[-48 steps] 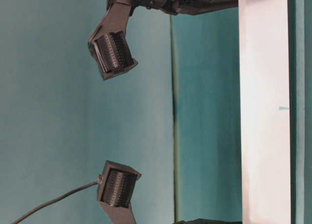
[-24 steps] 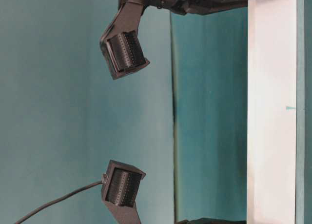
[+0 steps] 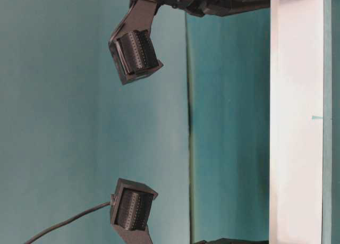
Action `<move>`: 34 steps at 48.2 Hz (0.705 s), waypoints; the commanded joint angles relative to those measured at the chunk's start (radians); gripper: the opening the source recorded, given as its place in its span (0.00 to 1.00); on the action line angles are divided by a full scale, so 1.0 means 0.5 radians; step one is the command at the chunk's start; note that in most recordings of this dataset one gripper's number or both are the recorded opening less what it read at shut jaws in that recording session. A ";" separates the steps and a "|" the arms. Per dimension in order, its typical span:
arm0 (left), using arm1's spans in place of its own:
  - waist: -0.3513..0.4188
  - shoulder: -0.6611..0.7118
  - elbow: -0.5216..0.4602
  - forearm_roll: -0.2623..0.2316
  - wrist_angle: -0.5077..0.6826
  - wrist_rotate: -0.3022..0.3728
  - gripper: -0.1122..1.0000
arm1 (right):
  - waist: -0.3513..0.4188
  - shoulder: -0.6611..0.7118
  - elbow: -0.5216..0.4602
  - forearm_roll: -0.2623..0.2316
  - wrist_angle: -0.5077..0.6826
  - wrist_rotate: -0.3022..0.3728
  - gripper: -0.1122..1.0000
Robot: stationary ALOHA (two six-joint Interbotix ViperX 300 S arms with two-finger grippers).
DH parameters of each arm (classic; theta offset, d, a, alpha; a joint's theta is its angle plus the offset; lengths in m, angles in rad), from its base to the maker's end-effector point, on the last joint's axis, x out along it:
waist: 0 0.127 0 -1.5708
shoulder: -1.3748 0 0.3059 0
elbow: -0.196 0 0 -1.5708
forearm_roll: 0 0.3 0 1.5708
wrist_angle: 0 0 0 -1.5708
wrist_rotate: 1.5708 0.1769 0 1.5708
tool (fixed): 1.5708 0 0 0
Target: Lift a wooden board with both hands.
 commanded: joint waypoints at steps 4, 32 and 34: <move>0.003 0.003 0.037 -0.003 -0.009 -0.012 0.26 | -0.006 0.025 0.012 -0.006 -0.034 0.003 0.29; 0.003 -0.034 0.067 0.000 -0.052 -0.012 0.99 | -0.037 0.012 0.015 0.012 -0.015 0.015 0.96; 0.003 -0.031 0.067 0.000 -0.058 -0.009 0.99 | -0.037 0.006 0.015 0.012 -0.015 0.015 0.95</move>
